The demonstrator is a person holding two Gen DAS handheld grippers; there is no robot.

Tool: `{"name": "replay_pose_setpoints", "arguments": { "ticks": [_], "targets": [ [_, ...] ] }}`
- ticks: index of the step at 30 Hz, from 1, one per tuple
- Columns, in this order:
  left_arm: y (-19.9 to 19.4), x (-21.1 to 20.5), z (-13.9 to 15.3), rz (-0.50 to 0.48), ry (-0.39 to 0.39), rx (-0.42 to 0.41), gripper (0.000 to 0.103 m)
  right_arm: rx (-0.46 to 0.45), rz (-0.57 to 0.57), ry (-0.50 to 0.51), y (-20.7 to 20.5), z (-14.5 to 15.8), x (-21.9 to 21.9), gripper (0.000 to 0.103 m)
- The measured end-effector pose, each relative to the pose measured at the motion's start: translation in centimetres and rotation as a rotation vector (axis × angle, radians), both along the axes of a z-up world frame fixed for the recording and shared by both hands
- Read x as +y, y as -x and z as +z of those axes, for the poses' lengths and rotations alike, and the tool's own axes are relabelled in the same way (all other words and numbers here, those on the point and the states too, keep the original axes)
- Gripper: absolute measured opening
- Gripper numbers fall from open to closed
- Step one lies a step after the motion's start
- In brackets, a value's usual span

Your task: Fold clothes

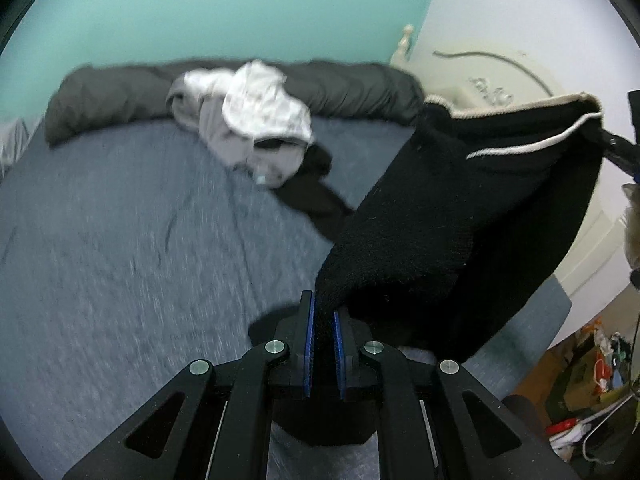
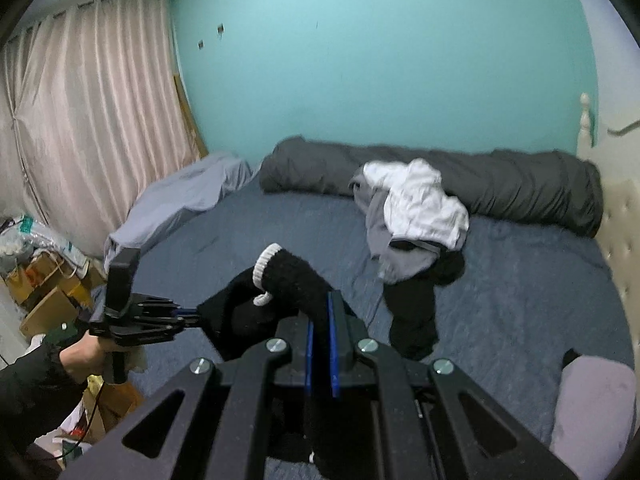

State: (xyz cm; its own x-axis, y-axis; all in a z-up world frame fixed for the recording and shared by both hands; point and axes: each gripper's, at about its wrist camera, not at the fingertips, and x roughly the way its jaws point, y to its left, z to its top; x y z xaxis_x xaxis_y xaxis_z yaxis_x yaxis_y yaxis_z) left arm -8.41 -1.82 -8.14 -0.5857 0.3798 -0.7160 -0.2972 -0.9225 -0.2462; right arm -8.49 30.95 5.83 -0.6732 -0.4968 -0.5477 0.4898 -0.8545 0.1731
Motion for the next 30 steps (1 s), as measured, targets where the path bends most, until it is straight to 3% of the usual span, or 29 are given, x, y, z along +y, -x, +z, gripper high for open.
{"name": "replay_pose_setpoints", "arguments": {
  "ticks": [4,6,8,12,16,21,27,30],
  "targets": [
    [-0.1,-0.1,-2.6,0.051,-0.018,-0.042,0.021,-0.043,0.006,-0.014,0.7,-2.3,-0.8,0.006],
    [-0.4,-0.1,-2.9,0.079,-0.031,-0.036,0.042,-0.061,0.004,-0.007,1.0,-3.0,-1.0,0.006],
    [-0.8,-0.4,-2.9,0.107,-0.056,-0.020,0.053,-0.078,-0.002,-0.004,1.2,-3.6,-1.3,0.006],
    [-1.3,-0.7,-3.3,0.169,-0.047,-0.017,0.054,-0.095,0.001,-0.006,1.4,-4.1,-1.6,0.006],
    [-2.9,-0.1,-2.4,0.215,-0.027,0.037,0.054,-0.105,-0.004,-0.003,1.8,-4.4,-1.7,0.006],
    [-3.7,2.3,-1.7,0.183,-0.036,0.069,0.054,-0.118,-0.007,-0.002,1.9,-4.8,-2.2,0.006],
    [-2.5,4.5,-2.6,0.207,-0.010,0.046,0.060,-0.120,0.004,-0.004,1.5,-4.7,-2.9,0.006],
    [-1.8,4.1,-3.2,0.245,-0.033,0.037,0.060,-0.119,0.011,-0.005,1.2,-4.6,-3.3,0.006]
  ]
}}
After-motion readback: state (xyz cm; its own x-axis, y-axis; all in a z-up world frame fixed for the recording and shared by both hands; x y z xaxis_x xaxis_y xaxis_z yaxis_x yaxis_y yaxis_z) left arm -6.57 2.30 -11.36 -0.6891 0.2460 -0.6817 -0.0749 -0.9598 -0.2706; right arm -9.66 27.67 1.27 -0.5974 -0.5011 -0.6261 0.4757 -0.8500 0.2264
